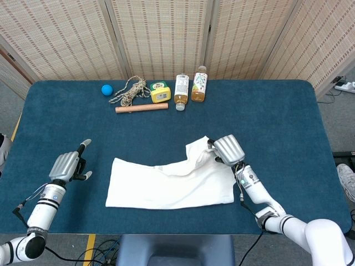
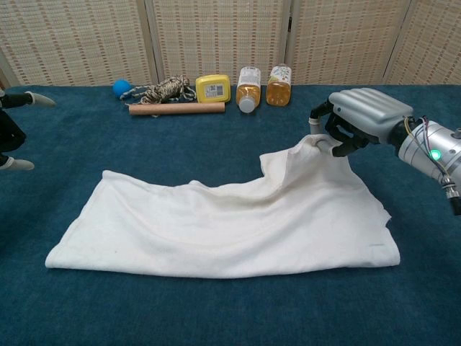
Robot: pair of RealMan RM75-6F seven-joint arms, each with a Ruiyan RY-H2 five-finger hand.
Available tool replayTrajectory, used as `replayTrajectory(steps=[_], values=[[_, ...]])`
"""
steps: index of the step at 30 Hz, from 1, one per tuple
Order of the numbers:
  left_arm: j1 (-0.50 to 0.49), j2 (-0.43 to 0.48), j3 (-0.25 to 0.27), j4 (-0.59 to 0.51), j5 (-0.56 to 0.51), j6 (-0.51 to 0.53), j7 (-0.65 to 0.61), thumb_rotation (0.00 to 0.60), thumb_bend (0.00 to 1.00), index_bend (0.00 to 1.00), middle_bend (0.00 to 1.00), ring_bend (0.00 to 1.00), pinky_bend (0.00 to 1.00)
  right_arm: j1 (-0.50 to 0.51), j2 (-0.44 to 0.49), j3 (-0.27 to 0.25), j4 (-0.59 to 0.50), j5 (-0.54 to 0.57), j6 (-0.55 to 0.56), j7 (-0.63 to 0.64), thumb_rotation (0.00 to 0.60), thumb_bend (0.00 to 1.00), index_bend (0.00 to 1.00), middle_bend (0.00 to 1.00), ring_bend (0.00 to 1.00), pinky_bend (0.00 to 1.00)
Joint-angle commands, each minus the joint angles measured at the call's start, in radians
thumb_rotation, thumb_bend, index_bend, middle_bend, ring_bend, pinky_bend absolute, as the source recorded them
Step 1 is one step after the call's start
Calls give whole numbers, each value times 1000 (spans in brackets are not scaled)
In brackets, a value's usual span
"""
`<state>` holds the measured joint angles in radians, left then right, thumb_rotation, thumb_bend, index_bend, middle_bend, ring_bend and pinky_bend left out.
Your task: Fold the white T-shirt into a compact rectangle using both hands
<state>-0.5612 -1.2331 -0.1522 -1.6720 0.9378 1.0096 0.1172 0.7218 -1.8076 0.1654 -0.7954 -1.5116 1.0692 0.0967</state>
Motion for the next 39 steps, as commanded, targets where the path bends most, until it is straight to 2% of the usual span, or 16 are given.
replayTrajectory(steps=[1,10,19,25,30,34,39], values=[[4,3,1,-2,5,1,-4,600,306,0,852,779,934,25,-40,11,64,24,-35,13,600,509,554,873,945,1000],[15,7,0,-2,14,8,-6,600,306,0,852,779,934,71,-97,28,193,56,-87,68,600,510,554,873,945,1000],[22,13,-2,-10,14,7,-4,600,306,0,852,779,934,113,-139,22,290,66,-142,94,600,509,549,871,945,1000],[29,17,-2,-14,15,10,-5,600,305,0,852,779,934,146,-148,16,318,64,-174,92,600,458,389,845,944,1000],[37,22,-1,-13,15,10,-12,600,306,0,852,779,934,173,-146,12,334,69,-215,45,600,402,182,805,926,1000],[44,26,0,-9,18,11,-19,600,305,0,852,779,933,186,-137,33,330,98,-236,2,600,406,145,793,920,1000],[49,29,-2,-5,21,9,-29,600,305,0,852,779,934,200,-99,39,248,104,-252,18,600,408,145,792,919,1000]])
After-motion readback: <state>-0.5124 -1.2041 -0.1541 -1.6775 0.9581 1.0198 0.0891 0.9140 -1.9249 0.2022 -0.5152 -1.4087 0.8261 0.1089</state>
